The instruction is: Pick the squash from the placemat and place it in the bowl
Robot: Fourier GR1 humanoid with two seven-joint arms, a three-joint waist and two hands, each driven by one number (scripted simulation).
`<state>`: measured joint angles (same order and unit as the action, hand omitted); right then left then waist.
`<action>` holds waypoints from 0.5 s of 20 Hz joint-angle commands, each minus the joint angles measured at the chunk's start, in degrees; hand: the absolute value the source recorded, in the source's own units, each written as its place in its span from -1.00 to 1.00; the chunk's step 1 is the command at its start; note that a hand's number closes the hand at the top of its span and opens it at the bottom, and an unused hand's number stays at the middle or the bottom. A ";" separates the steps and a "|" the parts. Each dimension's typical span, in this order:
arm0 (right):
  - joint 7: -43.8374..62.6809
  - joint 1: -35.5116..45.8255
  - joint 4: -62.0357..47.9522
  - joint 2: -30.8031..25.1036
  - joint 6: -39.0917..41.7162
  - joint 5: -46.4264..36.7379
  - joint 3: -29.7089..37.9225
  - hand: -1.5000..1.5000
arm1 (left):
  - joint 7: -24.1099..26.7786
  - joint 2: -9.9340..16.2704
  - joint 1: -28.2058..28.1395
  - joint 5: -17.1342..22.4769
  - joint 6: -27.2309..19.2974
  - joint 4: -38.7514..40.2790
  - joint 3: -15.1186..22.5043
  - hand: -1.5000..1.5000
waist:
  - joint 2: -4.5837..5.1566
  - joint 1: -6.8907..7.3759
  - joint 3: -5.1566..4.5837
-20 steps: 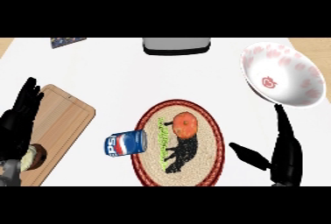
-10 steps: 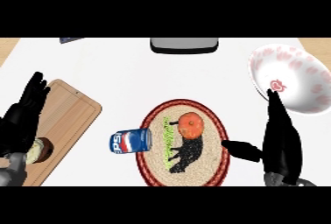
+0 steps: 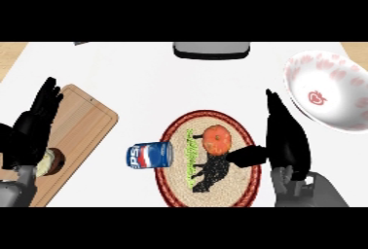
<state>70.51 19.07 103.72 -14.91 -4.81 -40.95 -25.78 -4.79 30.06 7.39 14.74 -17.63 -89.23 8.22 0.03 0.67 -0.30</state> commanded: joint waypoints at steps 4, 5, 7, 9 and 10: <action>14.11 5.29 -6.36 4.68 13.56 8.26 2.26 -1.00 | 1.32 0.06 -0.40 0.28 1.59 1.65 -1.03 0.00 | 0.00 0.23 0.10; 13.14 5.04 -8.83 5.45 13.86 9.36 2.01 -1.00 | -1.49 0.46 1.82 0.26 0.54 0.32 -1.40 0.00 | 0.04 0.28 0.18; 14.67 6.34 -9.37 7.61 15.27 11.00 2.05 -1.00 | 0.05 -0.81 2.42 -0.05 0.62 3.08 -1.35 0.00 | 0.10 -0.44 0.11; 14.69 6.74 -12.96 8.77 14.52 10.34 3.02 -1.00 | -1.20 -1.30 1.55 -1.01 -0.03 0.86 0.11 0.00 | -0.04 -0.07 0.19; 13.64 6.57 -12.61 6.68 16.79 11.05 3.18 -1.00 | 1.89 -2.06 0.67 -1.30 0.39 3.43 -0.30 0.00 | 0.03 -0.51 0.15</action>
<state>71.10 23.12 93.70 -9.22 4.06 -31.61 -23.24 -4.40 29.18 8.45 14.14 -17.13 -87.42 7.69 0.06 0.53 -0.17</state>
